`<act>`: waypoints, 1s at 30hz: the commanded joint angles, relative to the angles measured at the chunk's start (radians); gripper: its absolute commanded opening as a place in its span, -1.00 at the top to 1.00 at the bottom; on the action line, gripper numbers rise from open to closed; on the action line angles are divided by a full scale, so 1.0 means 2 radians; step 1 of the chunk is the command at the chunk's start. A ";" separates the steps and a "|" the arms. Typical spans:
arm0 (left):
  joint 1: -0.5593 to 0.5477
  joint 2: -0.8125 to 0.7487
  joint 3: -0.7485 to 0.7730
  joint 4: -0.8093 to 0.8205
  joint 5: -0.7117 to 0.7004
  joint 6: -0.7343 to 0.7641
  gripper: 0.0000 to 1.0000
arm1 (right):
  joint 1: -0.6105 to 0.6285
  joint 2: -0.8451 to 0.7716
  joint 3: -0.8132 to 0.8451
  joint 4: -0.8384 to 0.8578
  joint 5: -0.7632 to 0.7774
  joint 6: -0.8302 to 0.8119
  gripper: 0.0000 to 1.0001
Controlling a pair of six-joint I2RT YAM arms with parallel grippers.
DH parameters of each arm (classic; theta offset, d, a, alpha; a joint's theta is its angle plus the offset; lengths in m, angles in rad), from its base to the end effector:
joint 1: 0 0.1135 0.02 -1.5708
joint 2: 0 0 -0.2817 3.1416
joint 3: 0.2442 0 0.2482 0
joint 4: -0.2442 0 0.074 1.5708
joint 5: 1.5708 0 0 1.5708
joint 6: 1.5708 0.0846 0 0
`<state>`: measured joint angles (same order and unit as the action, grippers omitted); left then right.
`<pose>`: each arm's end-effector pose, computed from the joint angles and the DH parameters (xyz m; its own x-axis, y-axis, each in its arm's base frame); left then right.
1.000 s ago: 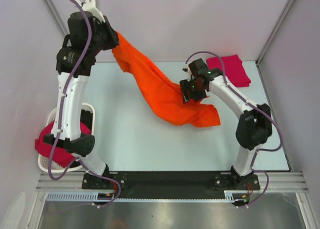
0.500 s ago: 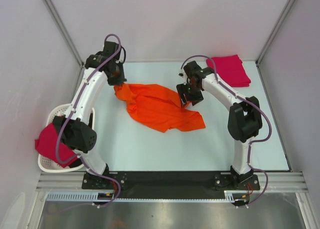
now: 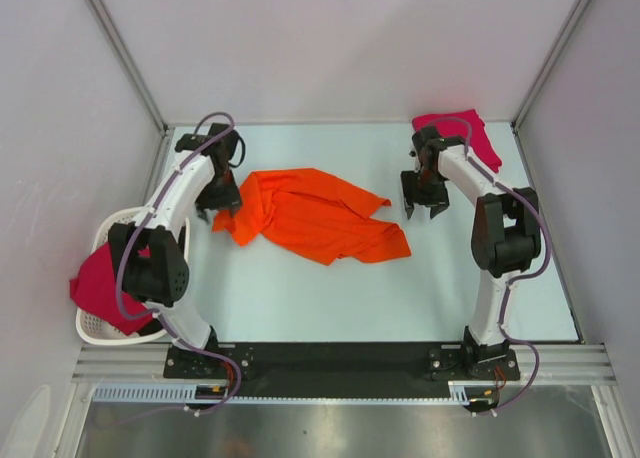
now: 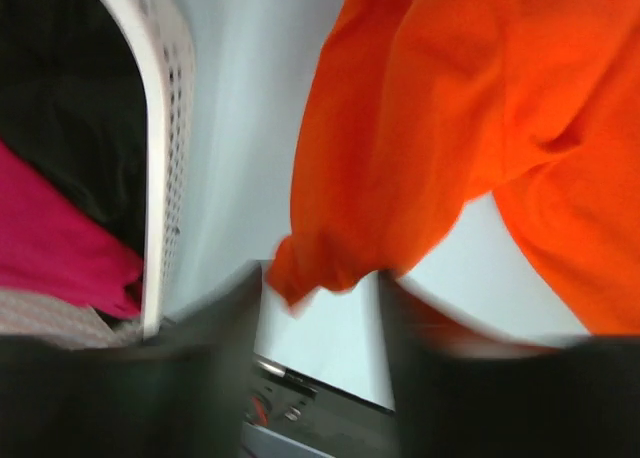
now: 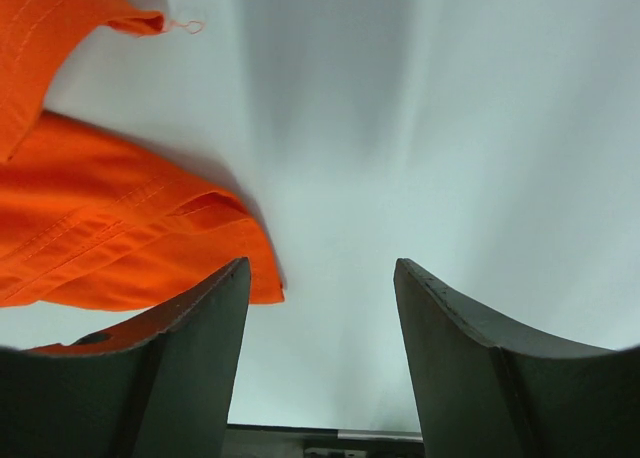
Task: Fold and stack the t-shirts
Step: Flatten out the tshirt
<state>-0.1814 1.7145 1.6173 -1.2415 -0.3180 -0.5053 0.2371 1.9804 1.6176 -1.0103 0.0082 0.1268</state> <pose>0.3405 -0.0356 0.2784 -0.8863 -0.3049 -0.3486 -0.3753 0.9139 0.1549 0.3985 0.0956 0.1870 -0.9749 -0.1055 -0.1959 -0.1109 0.9937 0.0169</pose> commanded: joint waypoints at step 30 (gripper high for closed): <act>-0.232 0.326 0.349 0.034 0.175 0.065 -0.98 | -0.077 -0.055 -0.069 0.049 -0.164 0.010 -0.27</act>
<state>-0.5941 2.3901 2.2814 -1.2133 -0.0544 -0.3965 0.0692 1.8973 1.4868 -0.9485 -0.2207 0.1379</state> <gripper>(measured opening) 0.992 0.638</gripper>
